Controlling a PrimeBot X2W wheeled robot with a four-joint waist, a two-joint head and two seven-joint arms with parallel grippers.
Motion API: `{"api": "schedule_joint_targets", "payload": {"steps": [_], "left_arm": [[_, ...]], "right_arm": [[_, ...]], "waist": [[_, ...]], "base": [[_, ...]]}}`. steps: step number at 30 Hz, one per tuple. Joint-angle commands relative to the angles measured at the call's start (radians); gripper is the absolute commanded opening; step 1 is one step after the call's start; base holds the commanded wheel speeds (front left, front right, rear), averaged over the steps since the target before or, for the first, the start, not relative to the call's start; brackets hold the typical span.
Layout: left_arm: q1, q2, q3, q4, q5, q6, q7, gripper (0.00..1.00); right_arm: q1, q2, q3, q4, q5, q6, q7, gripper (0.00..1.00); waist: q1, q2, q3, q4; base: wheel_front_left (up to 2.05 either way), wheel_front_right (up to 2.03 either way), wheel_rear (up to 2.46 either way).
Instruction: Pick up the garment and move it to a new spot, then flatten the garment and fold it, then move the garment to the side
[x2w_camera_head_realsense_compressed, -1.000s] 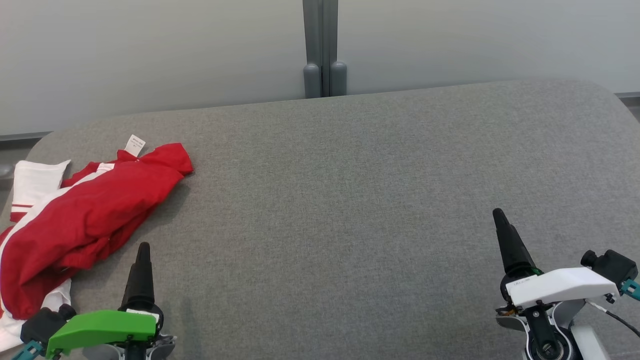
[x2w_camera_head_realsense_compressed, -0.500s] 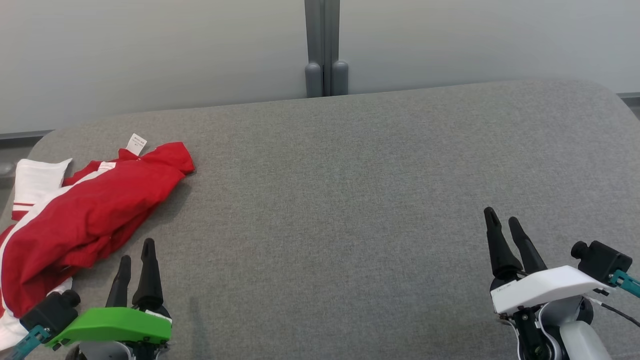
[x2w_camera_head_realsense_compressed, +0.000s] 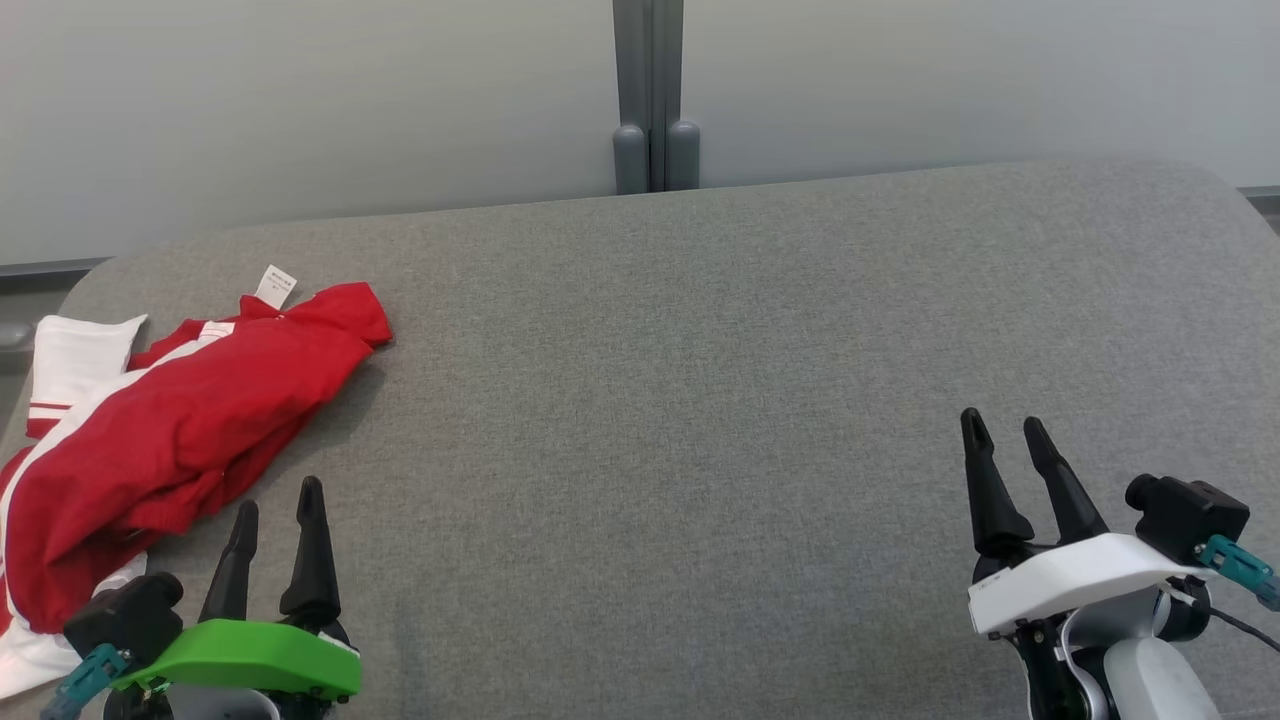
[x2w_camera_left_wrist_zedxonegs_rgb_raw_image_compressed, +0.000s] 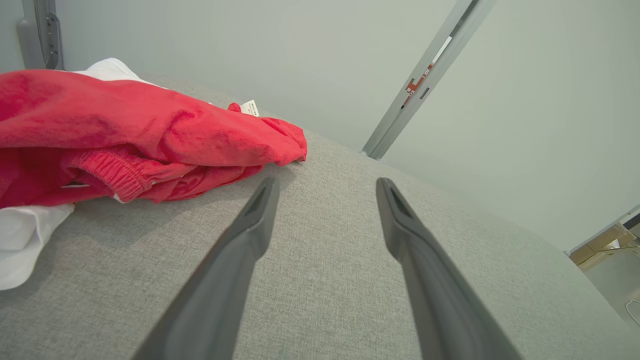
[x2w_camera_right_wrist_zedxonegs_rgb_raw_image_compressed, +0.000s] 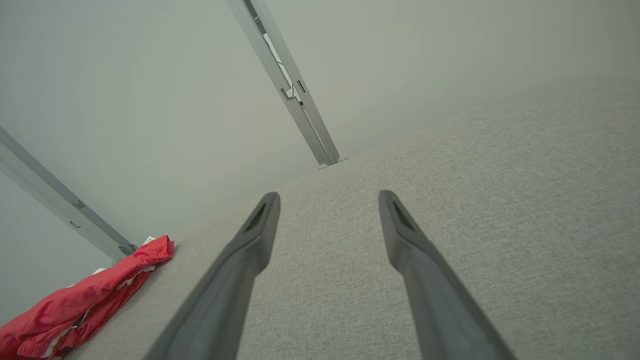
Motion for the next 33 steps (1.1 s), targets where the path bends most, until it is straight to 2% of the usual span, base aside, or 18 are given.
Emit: {"api": "schedule_joint_targets", "payload": {"steps": [1, 23, 33], "left_arm": [[-0.001, 0.015, -0.005, -0.016, 0.034, 0.004, -0.009, 1.00], [0.024, 0.046, -0.040, -0.021, 0.265, -0.007, -0.067, 1.00], [0.035, 0.039, -0.018, -0.011, 0.335, -0.009, -0.090, 1.00]], "right_arm": [[-0.007, -0.003, 0.003, -0.015, -0.035, 0.007, -0.013, 1.00], [0.012, 0.001, -0.023, -0.006, -0.267, 0.007, -0.071, 1.00], [0.018, 0.001, -0.027, -0.001, -0.336, 0.007, -0.092, 1.00]], "waist": [[-0.0001, 0.0000, 0.000, 0.001], [-0.0001, 0.0000, 0.003, 0.001], [-0.0001, 0.0000, 0.003, 0.001]], "base": [[0.00, 0.00, 0.00], [0.00, 0.00, 0.00], [0.00, 0.00, 0.00]]}}
